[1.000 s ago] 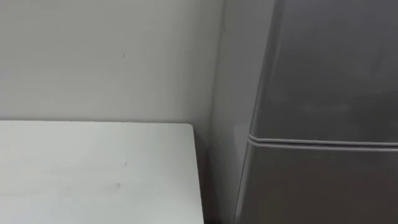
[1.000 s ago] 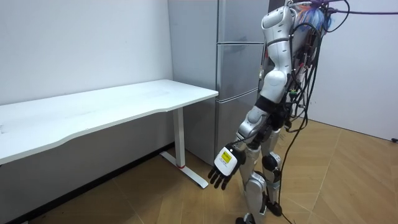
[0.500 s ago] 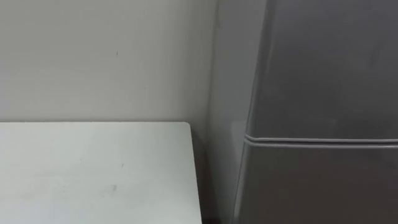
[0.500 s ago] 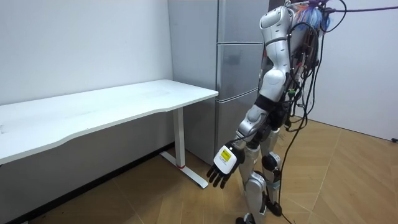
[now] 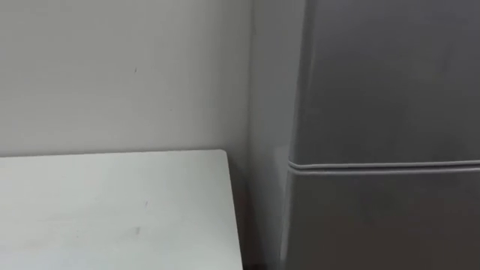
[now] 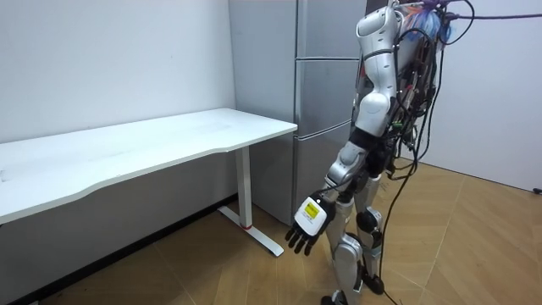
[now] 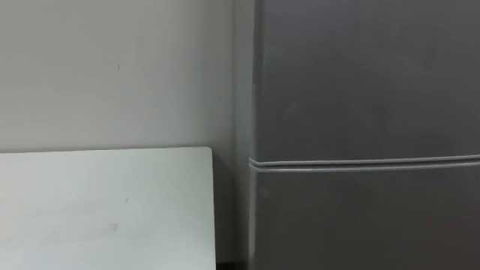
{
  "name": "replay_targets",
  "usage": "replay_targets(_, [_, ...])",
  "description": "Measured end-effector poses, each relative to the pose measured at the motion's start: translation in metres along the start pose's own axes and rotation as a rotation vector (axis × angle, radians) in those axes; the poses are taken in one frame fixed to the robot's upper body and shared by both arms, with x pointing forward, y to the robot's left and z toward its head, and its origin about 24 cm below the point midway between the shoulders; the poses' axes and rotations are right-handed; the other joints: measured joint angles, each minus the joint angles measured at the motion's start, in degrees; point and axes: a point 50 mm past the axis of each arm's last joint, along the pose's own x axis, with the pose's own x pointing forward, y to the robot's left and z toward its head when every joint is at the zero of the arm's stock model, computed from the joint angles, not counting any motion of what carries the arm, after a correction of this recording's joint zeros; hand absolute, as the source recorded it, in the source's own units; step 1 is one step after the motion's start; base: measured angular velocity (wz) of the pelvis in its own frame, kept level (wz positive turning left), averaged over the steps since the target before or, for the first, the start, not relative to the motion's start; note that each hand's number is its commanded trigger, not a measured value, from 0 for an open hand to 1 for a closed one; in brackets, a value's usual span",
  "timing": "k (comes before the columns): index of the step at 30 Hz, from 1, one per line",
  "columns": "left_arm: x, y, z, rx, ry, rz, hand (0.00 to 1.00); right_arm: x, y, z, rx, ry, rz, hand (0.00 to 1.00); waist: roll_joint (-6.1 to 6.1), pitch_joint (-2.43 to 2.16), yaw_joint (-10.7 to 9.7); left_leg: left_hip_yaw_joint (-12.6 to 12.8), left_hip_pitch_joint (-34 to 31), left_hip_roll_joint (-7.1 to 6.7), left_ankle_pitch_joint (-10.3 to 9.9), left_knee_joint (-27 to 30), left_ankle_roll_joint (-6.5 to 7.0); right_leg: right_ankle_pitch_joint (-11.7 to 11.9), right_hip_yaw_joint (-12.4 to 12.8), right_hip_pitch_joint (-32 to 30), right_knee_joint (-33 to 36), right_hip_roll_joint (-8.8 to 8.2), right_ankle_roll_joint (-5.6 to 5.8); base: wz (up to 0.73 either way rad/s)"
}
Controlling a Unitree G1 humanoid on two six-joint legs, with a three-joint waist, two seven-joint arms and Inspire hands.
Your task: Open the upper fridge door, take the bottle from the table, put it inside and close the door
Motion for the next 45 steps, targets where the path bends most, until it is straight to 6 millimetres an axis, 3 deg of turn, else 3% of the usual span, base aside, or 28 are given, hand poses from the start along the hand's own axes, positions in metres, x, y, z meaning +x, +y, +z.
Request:
replay_targets(5, [0.002,-0.008,0.002,-0.003,0.012,-0.017,0.00,-0.013,0.005,-0.034,-0.187,0.048,0.121,0.00,0.40,0.02,1.0,0.0,0.1,0.03,-0.1,0.1,-0.06,0.0,0.0,0.2,-0.1,0.07,-0.03,0.00])
replay_targets(10, [0.002,-0.017,0.004,0.010,0.014,-0.044,0.00,-0.022,0.016,-0.050,-0.340,0.067,0.264,0.00,1.07,0.02,1.4,-0.1,0.5,0.10,-0.3,0.2,-0.12,-0.1,0.0,0.8,-0.3,0.13,-0.02,0.00])
replay_targets(17, [0.001,-0.024,0.005,0.052,0.010,-0.076,0.00,-0.033,0.038,-0.054,-0.451,0.044,0.441,0.00,1.55,0.05,1.5,-0.9,0.1,0.04,-0.3,0.5,-0.12,-0.2,-0.9,0.9,-0.2,-0.02,-0.04,0.06])
replay_targets(23, [0.003,-0.031,0.011,0.068,0.006,-0.095,0.00,-0.040,0.047,-0.059,-0.496,0.052,0.543,0.00,1.76,0.08,2.7,-1.1,0.0,0.06,-0.3,0.7,-0.14,-0.3,-1.5,1.0,-0.2,-0.06,-0.14,0.03])
replay_targets(32, [0.004,-0.035,0.017,0.120,-0.007,-0.110,0.00,-0.049,0.059,-0.064,-0.495,0.079,0.665,0.00,2.09,0.13,2.7,-1.6,0.3,0.02,-0.3,1.1,-0.18,-0.5,-1.9,1.8,-0.4,-0.13,-0.11,0.02])
replay_targets(45, [0.005,-0.037,0.022,0.166,-0.024,-0.112,0.00,-0.050,0.057,-0.070,-0.408,0.176,0.749,0.00,2.09,0.12,2.7,-2.7,-0.7,0.05,-0.5,1.8,-0.27,-0.7,-3.0,1.8,-0.2,-0.18,-0.15,0.05])
